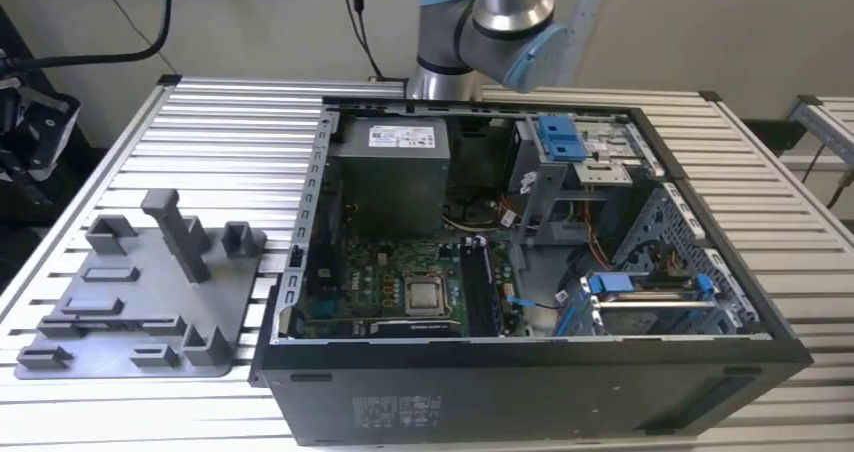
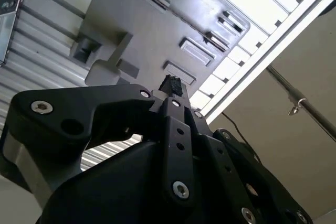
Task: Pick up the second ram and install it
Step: 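Reach for the second ram, then pick up the second ram and move it above second insertion slot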
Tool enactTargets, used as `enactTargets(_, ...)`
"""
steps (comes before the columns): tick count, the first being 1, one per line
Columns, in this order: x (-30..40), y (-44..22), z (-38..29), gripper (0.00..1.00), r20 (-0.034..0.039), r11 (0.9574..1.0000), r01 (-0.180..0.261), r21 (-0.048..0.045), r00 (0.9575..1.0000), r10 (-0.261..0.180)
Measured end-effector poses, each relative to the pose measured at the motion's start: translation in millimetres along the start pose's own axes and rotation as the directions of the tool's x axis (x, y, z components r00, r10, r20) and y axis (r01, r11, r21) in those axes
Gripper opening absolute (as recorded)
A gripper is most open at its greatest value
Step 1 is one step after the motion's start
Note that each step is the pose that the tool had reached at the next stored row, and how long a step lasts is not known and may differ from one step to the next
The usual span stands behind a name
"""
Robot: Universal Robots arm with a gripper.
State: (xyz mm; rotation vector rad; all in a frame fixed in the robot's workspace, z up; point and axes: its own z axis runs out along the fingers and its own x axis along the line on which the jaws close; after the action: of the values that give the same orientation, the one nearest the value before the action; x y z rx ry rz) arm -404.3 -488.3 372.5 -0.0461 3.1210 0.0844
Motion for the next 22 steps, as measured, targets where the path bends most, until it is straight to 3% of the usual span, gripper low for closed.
enactTargets(17, 0.0, 0.0, 0.0, 0.11, -0.0002, 1.0, 0.002, 0.0, 1.0, -0.002)
enactTargets(22, 0.0, 0.0, 0.0, 0.11, -0.0023, 0.9991, 0.043, -0.0009, 0.9991, -0.043)
